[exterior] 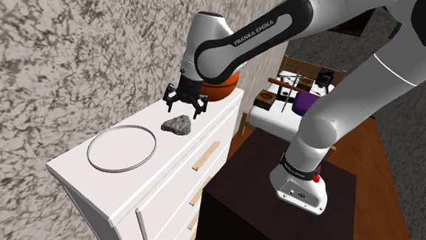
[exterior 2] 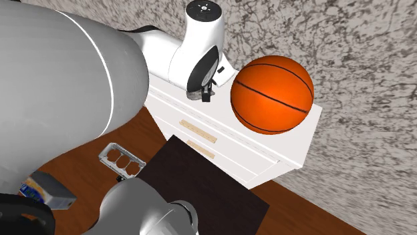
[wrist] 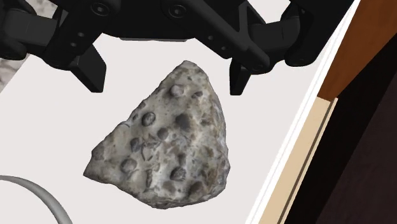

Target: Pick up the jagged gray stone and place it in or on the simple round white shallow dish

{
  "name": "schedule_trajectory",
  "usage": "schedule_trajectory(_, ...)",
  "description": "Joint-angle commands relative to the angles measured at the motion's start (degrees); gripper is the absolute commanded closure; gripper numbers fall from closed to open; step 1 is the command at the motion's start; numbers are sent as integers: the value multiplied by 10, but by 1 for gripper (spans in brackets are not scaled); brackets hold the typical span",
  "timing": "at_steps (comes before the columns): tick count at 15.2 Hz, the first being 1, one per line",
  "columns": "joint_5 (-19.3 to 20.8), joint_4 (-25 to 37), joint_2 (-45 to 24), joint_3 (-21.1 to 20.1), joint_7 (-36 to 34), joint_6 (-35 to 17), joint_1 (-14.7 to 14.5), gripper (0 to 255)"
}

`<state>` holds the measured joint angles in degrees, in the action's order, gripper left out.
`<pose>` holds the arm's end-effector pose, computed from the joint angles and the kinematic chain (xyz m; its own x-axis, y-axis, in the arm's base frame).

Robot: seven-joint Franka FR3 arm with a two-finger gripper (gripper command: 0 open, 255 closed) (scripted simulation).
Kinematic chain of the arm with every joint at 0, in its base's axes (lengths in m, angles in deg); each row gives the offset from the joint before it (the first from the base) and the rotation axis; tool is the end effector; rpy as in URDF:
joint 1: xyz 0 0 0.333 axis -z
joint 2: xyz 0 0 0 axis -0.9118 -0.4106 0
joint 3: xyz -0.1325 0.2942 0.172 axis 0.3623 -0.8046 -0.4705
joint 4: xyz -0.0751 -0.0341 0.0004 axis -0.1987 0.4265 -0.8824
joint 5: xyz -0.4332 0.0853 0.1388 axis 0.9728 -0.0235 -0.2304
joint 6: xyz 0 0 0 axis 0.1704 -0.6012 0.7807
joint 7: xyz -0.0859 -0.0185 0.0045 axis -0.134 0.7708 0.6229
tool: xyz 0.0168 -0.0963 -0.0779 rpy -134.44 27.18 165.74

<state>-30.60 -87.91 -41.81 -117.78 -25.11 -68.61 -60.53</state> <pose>0.4364 0.1790 0.3597 0.5593 -0.8290 0.0020 -0.8111 -0.5477 -0.2053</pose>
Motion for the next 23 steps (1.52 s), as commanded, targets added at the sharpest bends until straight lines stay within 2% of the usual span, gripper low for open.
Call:
schedule_trajectory(1,4,-5,-22,-7,-3,-27,3,0)
schedule_trajectory(9,4,-5,-22,-7,-3,-27,3,0)
schedule_trajectory(10,4,-5,-22,-7,-3,-27,3,255)
schedule_trajectory(19,4,-5,-22,-7,-3,-27,3,255)
schedule_trajectory(23,3,10,2,0,-3,11,2,255)
